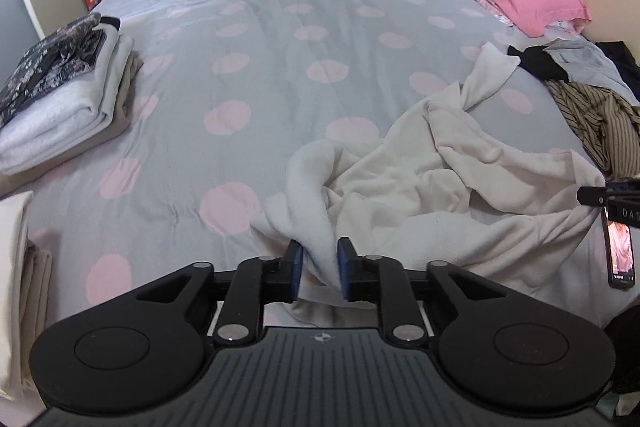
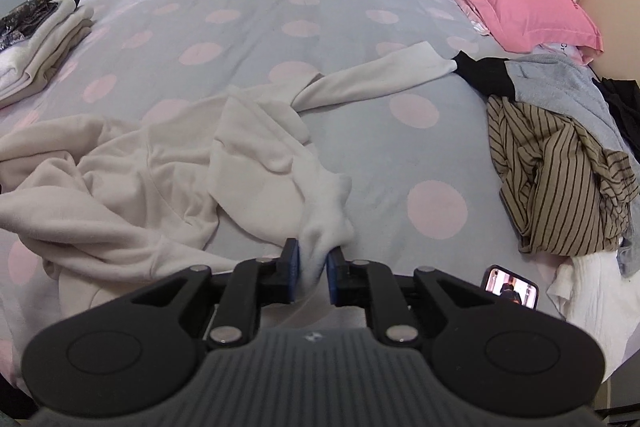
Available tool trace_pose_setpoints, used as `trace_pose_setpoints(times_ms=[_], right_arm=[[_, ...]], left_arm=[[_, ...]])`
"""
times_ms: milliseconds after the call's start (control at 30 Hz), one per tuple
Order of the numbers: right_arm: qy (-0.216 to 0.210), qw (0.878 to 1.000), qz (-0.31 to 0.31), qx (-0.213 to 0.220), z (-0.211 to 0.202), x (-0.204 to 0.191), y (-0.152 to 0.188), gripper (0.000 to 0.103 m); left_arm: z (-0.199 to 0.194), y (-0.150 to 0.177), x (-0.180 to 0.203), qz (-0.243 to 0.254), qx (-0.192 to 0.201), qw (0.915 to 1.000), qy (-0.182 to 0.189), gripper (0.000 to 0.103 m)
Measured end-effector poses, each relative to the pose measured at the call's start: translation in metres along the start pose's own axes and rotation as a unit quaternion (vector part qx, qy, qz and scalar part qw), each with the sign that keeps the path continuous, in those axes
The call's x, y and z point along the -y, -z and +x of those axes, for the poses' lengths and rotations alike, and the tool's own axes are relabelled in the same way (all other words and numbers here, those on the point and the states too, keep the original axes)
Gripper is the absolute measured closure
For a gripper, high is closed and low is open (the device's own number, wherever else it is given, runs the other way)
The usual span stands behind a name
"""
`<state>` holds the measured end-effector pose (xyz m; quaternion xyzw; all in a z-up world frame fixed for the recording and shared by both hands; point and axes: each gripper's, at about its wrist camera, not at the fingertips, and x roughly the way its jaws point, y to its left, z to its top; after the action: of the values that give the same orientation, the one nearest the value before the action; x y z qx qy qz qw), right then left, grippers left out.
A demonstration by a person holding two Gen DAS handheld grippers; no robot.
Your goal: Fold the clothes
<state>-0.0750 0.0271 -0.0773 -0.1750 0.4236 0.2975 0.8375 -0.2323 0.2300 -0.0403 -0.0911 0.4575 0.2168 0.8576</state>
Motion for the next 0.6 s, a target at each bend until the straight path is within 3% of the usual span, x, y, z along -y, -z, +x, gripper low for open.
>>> trace_pose_setpoints(times_ms=[167, 333, 433, 600], right_arm=[[-0.022, 0.999, -0.027, 0.027, -0.018, -0.009, -0.002, 0.072], [-0.058, 0.994, -0.077, 0.055, -0.037, -0.028, -0.004, 0.064], [-0.091, 0.987, -0.118, 0.057, -0.041, -0.045, -0.002, 0.056], [-0.137, 0.973, -0.184, 0.041, -0.035, -0.078, 0.014, 0.054]], left_arm=[[-0.015, 0.003, -0.01, 0.021, 0.008, 0.9997, 0.009, 0.076], [-0.025, 0.009, -0.012, 0.058, 0.013, 0.9974, 0.039, 0.058], [-0.026, 0.015, -0.006, 0.094, 0.01, 0.9945, 0.044, 0.056], [-0.013, 0.026, 0.005, 0.142, -0.007, 0.989, 0.041, 0.054]])
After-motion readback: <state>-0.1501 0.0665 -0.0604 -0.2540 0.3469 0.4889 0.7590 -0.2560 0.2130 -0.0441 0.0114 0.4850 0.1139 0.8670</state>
